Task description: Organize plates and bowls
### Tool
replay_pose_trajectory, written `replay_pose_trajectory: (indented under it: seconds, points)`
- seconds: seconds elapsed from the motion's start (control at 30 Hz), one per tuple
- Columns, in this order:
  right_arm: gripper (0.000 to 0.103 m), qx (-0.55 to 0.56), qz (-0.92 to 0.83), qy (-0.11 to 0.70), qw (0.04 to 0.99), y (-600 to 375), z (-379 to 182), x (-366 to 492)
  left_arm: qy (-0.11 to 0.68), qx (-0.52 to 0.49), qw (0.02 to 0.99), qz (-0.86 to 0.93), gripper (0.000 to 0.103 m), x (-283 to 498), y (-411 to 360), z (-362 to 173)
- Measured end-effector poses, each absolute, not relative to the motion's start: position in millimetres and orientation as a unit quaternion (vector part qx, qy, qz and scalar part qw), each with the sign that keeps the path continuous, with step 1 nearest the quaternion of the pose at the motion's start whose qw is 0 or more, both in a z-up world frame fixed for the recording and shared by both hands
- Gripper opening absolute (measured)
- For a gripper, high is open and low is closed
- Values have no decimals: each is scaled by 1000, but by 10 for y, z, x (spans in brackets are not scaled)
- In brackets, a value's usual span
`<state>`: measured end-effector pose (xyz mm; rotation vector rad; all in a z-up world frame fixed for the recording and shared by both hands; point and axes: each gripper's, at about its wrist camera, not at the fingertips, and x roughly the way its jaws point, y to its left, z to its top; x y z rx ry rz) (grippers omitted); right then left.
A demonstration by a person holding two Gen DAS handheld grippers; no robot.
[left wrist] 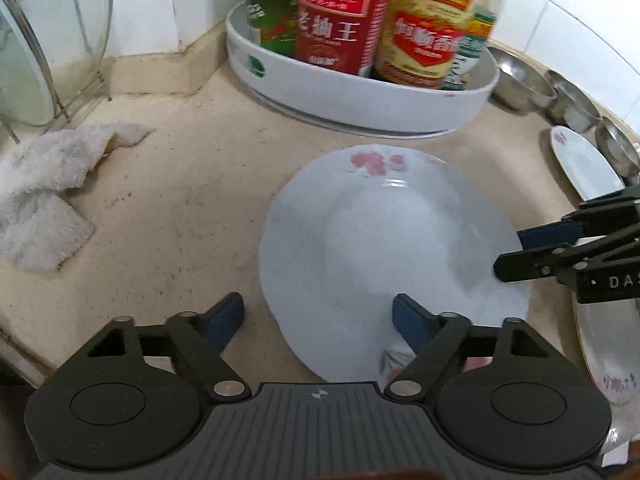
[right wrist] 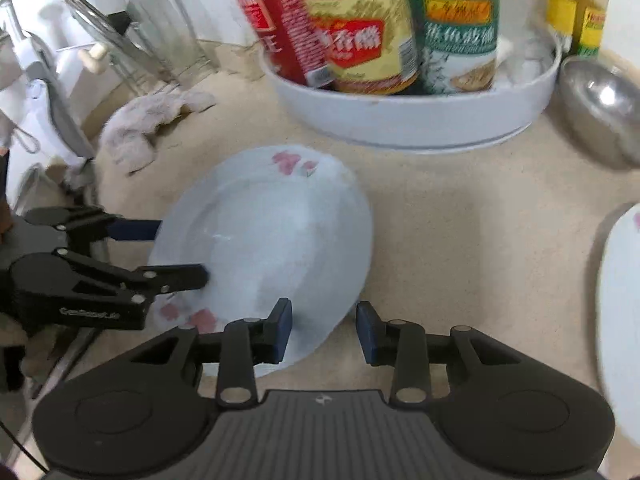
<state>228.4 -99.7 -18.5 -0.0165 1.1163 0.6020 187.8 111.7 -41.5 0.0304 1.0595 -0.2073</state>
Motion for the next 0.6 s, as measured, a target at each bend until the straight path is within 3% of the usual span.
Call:
replay_pose_trajectory:
  seconds: [0.33, 0.6]
  points:
    - [36, -29, 268, 547, 793, -841, -177, 2410, 524, 58, 843, -108, 79, 2008, 905, -324]
    - [36, 1, 258, 537, 803, -943, -116, 2427, 526, 26, 843, -107, 72, 2036, 986, -302]
